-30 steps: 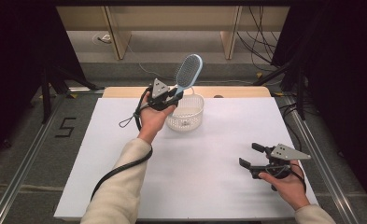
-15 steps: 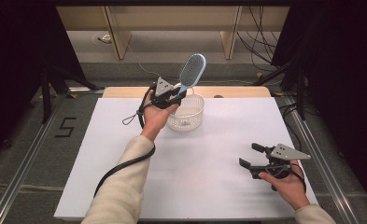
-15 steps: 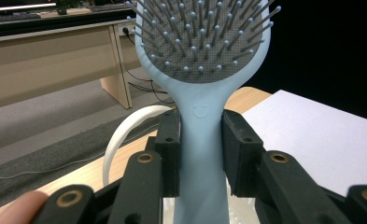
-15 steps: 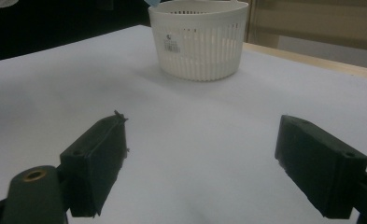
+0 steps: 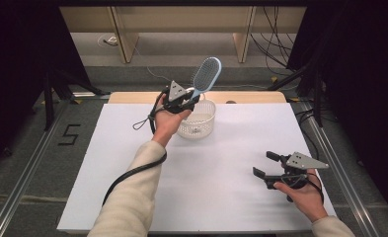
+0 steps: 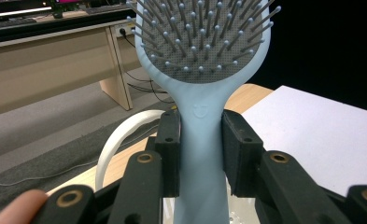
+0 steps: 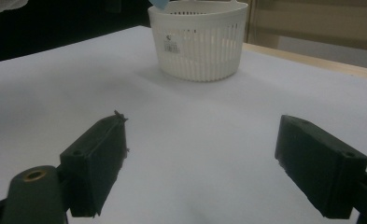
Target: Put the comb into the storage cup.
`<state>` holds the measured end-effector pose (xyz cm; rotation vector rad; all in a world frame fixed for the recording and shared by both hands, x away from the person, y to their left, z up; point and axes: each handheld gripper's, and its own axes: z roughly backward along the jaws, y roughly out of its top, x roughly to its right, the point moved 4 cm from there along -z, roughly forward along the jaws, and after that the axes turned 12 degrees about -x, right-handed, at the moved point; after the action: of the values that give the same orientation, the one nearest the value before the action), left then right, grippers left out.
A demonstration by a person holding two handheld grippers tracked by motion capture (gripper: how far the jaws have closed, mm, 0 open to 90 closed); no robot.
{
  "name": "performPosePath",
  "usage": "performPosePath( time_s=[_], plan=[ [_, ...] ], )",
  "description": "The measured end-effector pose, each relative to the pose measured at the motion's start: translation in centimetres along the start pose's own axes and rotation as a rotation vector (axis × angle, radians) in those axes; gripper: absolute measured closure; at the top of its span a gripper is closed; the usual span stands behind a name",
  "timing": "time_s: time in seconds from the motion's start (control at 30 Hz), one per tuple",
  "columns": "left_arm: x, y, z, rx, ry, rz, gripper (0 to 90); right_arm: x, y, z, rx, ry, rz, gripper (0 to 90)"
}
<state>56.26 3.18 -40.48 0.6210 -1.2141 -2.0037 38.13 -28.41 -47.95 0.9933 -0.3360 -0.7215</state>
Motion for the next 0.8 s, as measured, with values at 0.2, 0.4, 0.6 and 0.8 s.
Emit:
performPosePath(
  time_s=[0.2,0.4,0.6,0.8],
  plan=[
    [0.1,-0.3,-0.4,-0.012,-0.003,-0.012,69.9,0.0,0.0,0.0,0.0,0.0,0.0,17.5],
    [0.1,-0.5,-0.7,-0.031,-0.009,-0.022,69.9,0.0,0.0,0.0,-0.001,0.0,0.0,17.5],
    [0.2,-0.5,-0.9,-0.037,-0.004,-0.039,69.9,0.0,0.0,0.0,0.0,0.001,0.0,17.5],
    [0.4,-0.6,-1.1,-0.045,-0.001,-0.055,69.9,-0.1,0.0,0.0,-0.001,0.002,0.0,17.5]
  ],
)
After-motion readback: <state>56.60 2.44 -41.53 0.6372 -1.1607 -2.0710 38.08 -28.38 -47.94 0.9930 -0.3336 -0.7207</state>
